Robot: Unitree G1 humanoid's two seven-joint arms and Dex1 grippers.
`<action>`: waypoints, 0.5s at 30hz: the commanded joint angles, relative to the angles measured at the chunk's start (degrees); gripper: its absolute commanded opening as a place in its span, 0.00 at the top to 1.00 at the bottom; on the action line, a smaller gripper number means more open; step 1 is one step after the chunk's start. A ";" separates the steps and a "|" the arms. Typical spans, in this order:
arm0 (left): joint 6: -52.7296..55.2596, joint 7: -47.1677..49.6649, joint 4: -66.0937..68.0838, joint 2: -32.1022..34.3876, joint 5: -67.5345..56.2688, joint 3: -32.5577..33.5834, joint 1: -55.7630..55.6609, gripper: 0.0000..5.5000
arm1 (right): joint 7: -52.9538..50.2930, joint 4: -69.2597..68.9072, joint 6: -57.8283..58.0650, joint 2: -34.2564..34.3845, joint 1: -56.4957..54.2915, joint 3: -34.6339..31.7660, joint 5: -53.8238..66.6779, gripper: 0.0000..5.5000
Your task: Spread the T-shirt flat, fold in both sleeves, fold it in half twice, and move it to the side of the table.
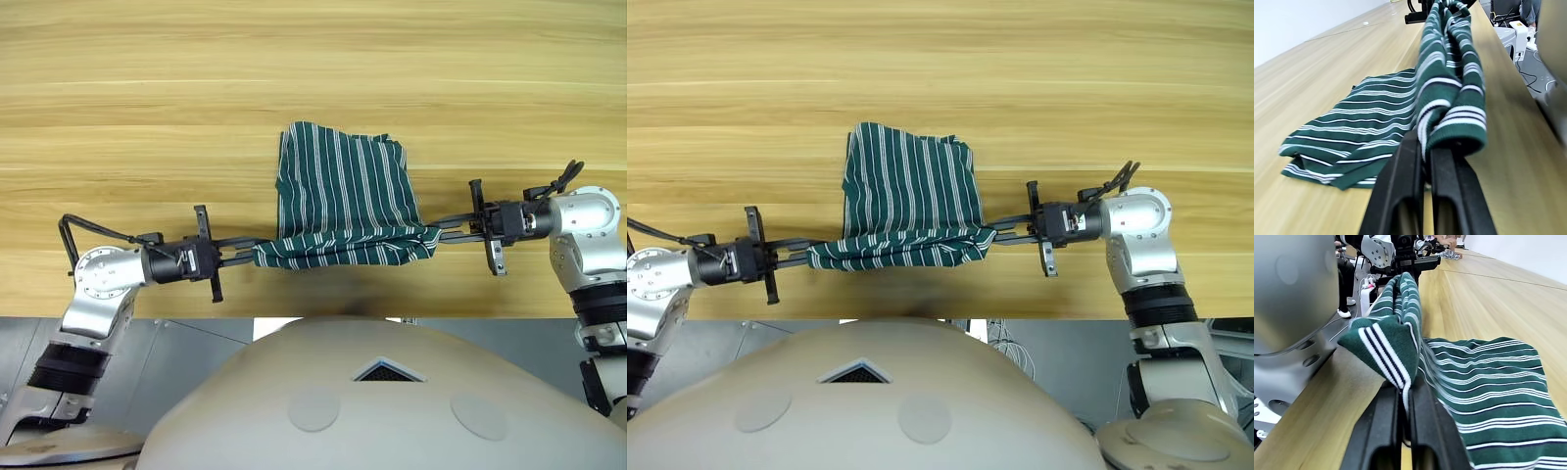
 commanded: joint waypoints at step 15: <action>13.59 -12.16 50.73 -17.81 8.56 -1.70 -43.91 1.00 | 1.21 40.83 12.11 10.62 -31.89 3.25 -2.81 1.00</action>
